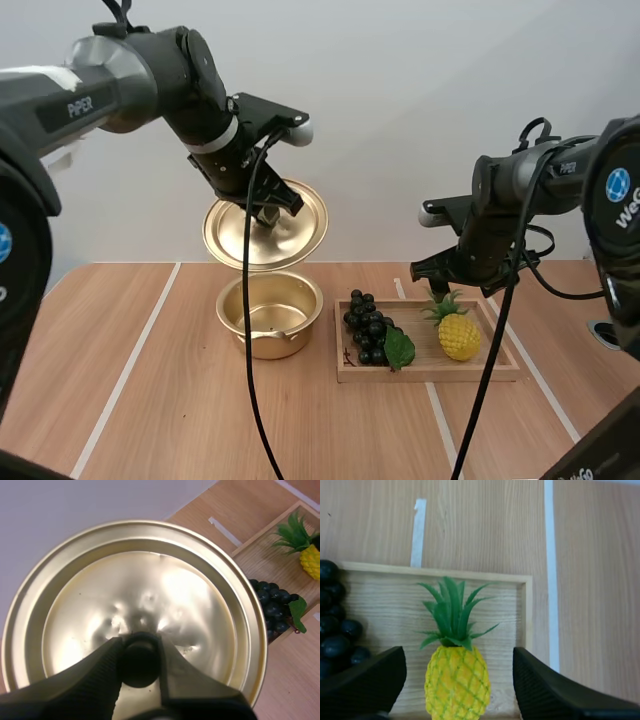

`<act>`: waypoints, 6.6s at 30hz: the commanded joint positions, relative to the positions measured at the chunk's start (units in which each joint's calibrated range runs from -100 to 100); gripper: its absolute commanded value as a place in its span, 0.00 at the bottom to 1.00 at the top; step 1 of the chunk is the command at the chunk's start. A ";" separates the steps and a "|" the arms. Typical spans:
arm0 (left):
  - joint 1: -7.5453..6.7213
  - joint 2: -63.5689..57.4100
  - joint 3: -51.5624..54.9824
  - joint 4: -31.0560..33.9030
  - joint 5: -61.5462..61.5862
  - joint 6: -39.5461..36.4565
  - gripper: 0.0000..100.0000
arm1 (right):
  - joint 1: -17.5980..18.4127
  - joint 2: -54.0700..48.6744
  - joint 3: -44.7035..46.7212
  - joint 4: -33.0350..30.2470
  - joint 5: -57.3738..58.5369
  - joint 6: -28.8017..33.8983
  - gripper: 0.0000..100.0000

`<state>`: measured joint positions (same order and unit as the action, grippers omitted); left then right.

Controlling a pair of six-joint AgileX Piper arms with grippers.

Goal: Open the pot, put the pineapple inside, and close it

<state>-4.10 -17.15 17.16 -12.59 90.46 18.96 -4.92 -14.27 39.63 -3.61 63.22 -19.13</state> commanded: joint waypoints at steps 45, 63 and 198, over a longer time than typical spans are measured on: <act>-0.19 -25.85 -0.70 -0.03 -3.60 0.57 0.00 | -0.25 6.49 8.04 -2.34 -9.80 0.60 1.00; -0.19 -27.55 -0.95 -0.55 -7.70 0.57 0.00 | -2.96 11.45 8.04 -3.55 -15.05 0.48 1.00; 2.24 -23.48 -37.16 4.45 -5.56 2.81 0.00 | 25.40 27.61 -23.55 0.82 1.10 -6.04 1.00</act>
<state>-2.05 -40.78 -19.53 -7.70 85.98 21.91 20.65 14.06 16.15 -1.58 63.94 -24.67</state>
